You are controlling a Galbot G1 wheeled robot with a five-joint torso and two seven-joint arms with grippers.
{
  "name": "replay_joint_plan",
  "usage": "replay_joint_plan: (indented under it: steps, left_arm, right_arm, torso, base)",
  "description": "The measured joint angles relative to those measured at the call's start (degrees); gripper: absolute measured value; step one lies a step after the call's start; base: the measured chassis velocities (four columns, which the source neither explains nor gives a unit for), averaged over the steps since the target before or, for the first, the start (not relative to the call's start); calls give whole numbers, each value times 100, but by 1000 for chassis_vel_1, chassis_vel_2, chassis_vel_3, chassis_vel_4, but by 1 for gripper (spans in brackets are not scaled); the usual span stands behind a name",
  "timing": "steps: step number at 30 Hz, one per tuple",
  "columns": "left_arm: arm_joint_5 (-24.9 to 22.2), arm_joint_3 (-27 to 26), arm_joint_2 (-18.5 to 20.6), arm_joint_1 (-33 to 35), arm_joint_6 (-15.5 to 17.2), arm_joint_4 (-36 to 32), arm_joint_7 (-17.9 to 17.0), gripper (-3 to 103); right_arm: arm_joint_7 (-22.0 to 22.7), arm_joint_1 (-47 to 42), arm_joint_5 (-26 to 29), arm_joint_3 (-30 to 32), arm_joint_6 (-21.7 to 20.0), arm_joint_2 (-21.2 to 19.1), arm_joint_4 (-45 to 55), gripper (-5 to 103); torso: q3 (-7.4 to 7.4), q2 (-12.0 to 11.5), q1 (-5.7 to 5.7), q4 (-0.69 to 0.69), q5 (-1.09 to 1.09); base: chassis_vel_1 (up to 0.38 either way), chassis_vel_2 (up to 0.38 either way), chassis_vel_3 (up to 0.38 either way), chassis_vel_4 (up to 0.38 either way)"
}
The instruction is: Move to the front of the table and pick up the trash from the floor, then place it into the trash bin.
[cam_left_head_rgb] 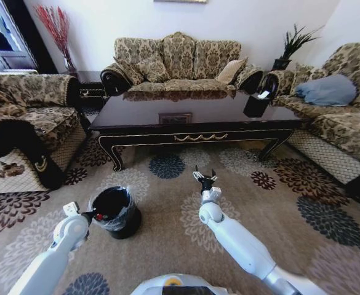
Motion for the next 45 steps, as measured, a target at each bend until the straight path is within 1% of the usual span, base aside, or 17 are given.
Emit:
replay_joint_plan:
  steps: [10, 11, 15, 16, 19, 22, 26, 27, 29, 30, 33, 34, 36, 39, 41, 42, 45]
  left_arm:
    - [-10, 184, -24, -41, 92, 37, -204, 3]
    - [-11, 190, -29, -49, 92, 40, -240, 8]
    - [-13, 190, -29, -50, 92, 41, -245, 8]
    - [-18, 188, -29, -37, 92, 52, -275, 25]
    - [-97, 95, 53, 48, 127, -65, -447, 41]
    - [-187, -80, 188, 212, 173, -295, -616, 46]
    - [-315, -373, 394, 387, 181, -635, -820, 64]
    - [-344, -447, 439, 417, 183, -714, -843, 64]
    - [-387, -762, 510, 522, 156, -940, -832, 75]
    - [-387, -762, 510, 522, 156, -940, -832, 75]
    - [-736, -1251, 561, 572, 87, -1340, -859, 90]
    - [-746, -1344, 571, 569, 65, -1410, -819, 90]
    - [-660, -1440, 578, 568, 2, -1469, -645, 96]
    - [-253, -1740, 567, 685, -352, -1604, 282, 100]
    - [33, -1911, 473, 909, -699, -1673, 1185, 100]
    - [33, -1911, 473, 909, -699, -1673, 1185, 100]
    - [1034, -2151, 298, 1376, -1633, -1368, 2907, 100]
  right_arm:
    - [36, 1, 17, 29, -37, 3, -13, 100]
    - [36, -3, 18, 46, -38, -16, -13, 100]
    - [36, -4, 19, 50, -38, -19, -13, 100]
    - [39, -19, 27, 80, -39, -54, -6, 100]
    - [65, -27, 37, 103, -44, -83, 15, 100]
    - [87, -29, 41, 115, -49, -96, 35, 100]
    - [111, -57, 101, 165, -52, -113, 89, 100]
    - [115, -71, 152, 182, -52, -124, 121, 100]
    - [149, -95, 374, 219, -82, -168, 258, 100]
    - [149, -95, 374, 219, -82, -168, 258, 100]
    - [146, -84, 402, 237, -105, -270, 329, 100]
    - [126, -73, 378, 245, -104, -307, 328, 100]
    - [106, -67, 365, 258, -99, -348, 327, 100]
    - [-49, -71, 282, 384, -37, -471, 323, 100]
    - [-303, -89, 123, 507, 104, -565, 252, 100]
    - [-303, -89, 123, 507, 104, -565, 252, 100]
    - [-1179, -192, -32, 693, 575, -781, 246, 100]
  torso:
    - [0, 0, 0, 1, 0]
    - [-1, 0, 0, -1, 0]
    - [-1, 0, 0, -1, 1]
    - [-1, 0, 0, 0, 1]
    - [0, 0, 1, 0, -2]
    - [0, 0, 1, -1, -1]
    - [0, 0, 1, 4, 2]
    - [0, 0, 1, 2, 2]
    - [0, 0, 1, 0, -1]
    - [0, 0, 1, 0, -1]
    - [-1, 0, 1, 1, 0]
    - [-1, 0, 1, 1, 0]
    - [0, 0, 1, 1, 0]
    - [0, 0, 1, -1, 1]
    - [0, 0, 1, 0, 1]
    - [0, 0, 1, 0, 1]
    - [0, 0, 0, -1, 0]
  base:
    - [0, 0, 0, 0]
    - [0, 0, 0, 0]
    - [0, 0, 0, 0]
    - [0, 0, 0, 0]
    - [0, 0, 0, 0]
    - [0, 0, 0, 0]
    - [0, 0, 0, 0]
    - [0, 0, 0, 0]
    - [0, 0, 0, 0]
    - [0, 0, 0, 0]
    - [0, 0, 0, 0]
    - [0, 0, 0, 0]
    - [0, 0, 0, 0]
    - [0, 0, 0, 0]
    - [0, 0, 0, 0]
    - [0, 0, 0, 0]
    - [0, 0, 0, 0]
